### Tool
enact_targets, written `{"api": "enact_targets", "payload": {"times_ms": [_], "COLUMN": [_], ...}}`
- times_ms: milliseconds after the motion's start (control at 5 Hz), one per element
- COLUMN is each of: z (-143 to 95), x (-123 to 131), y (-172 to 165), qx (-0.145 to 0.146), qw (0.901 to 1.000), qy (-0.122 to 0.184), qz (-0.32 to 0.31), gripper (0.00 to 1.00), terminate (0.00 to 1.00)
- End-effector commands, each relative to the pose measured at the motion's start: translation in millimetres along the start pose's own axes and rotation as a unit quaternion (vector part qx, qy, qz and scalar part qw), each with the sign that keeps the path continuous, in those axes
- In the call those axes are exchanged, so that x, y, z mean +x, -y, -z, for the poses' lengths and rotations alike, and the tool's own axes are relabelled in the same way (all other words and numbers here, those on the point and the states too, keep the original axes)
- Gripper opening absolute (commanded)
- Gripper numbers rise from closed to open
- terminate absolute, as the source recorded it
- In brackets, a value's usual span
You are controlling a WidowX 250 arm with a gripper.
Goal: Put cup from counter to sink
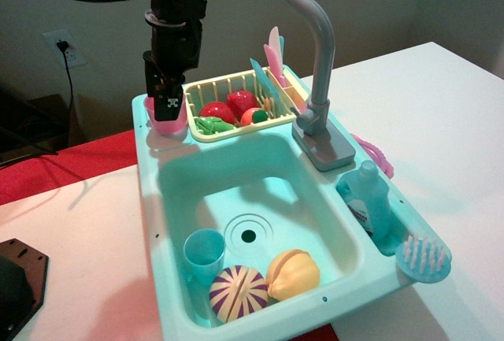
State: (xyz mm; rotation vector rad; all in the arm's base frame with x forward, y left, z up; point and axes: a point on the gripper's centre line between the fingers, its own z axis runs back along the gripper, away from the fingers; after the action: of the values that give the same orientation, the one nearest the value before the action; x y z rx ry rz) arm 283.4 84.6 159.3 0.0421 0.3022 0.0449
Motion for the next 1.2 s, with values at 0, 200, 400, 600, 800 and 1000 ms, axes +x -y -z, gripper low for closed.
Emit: {"api": "enact_targets", "payload": {"times_ms": [0, 200, 400, 600, 800, 1000], "z": [0.0, 6.2, 16.2, 19.1, 20.9, 19.5], "x": [0.0, 10.0, 14.0, 11.6, 10.3, 9.5], "y": [0.0, 10.0, 13.9, 12.8, 12.1, 10.3], "qx": [0.0, 0.005, 0.0, 0.011, 0.015, 0.018], "qw": [1.0, 0.9999, 0.9999, 0.9999, 0.9999, 0.9998], "qy": [0.0, -0.005, -0.013, 0.004, 0.004, 0.008], "qz": [0.0, 0.008, 0.009, 0.003, 0.003, 0.001], "gripper": [1.0, 1.0, 1.0, 0.0, 0.0, 0.0], "terminate": [0.0, 0.0, 0.0, 0.0, 0.0, 0.0]}}
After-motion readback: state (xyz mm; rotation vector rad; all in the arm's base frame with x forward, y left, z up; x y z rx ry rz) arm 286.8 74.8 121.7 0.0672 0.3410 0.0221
